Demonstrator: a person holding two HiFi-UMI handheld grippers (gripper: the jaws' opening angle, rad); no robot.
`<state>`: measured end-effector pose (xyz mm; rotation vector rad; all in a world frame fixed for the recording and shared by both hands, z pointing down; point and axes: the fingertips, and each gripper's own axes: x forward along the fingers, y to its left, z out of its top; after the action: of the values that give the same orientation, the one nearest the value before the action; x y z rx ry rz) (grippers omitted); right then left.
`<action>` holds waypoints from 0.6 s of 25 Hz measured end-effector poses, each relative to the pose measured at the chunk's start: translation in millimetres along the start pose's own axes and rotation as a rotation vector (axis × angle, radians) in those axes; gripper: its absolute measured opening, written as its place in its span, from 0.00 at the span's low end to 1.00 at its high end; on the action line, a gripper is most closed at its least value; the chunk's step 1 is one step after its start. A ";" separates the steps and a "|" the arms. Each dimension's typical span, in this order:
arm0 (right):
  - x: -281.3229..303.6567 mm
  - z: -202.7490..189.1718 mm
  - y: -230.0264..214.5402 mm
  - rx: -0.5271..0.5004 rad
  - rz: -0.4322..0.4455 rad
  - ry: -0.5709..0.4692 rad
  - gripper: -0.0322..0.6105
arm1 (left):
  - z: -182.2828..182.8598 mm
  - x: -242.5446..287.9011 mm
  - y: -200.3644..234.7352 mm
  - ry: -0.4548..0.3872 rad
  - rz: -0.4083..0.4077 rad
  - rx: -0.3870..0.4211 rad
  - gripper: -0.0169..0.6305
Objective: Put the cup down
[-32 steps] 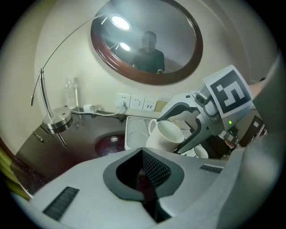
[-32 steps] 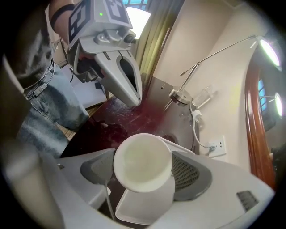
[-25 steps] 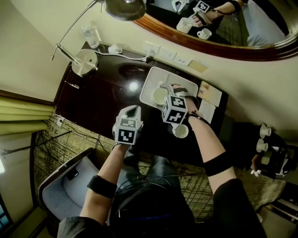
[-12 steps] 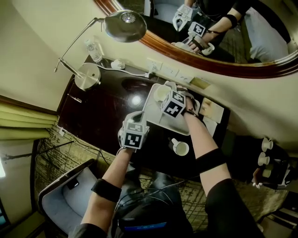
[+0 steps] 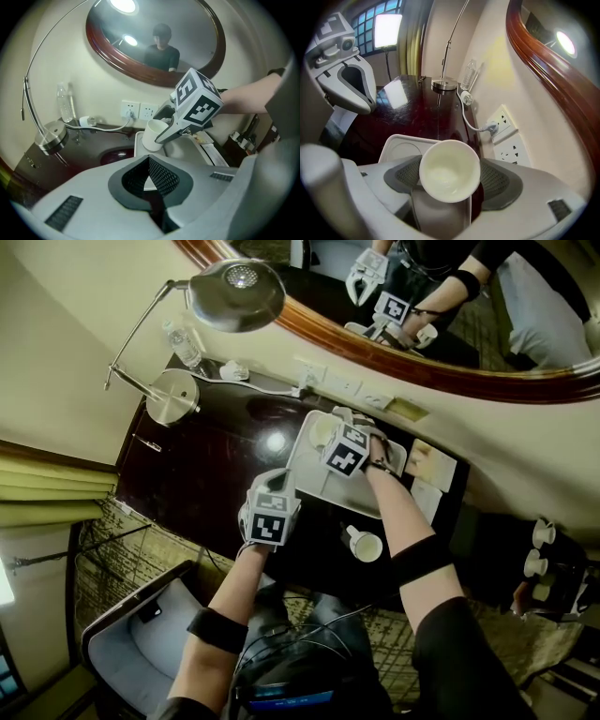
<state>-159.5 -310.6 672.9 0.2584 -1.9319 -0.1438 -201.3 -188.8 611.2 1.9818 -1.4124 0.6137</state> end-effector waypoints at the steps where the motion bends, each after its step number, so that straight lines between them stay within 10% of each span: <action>1: 2.7 -1.3 0.4 0.007 0.006 -0.003 0.68 | -0.3 0.9 0.6 0.002 0.002 -0.001 0.03; 15: -3.0 3.4 -4.5 -0.030 -0.046 -0.054 0.74 | 0.5 7.3 -8.2 0.012 0.000 -0.001 0.03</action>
<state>-161.1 -314.3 668.0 0.2817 -1.9762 -0.2114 -191.1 -192.1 614.1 1.9746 -1.4052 0.6237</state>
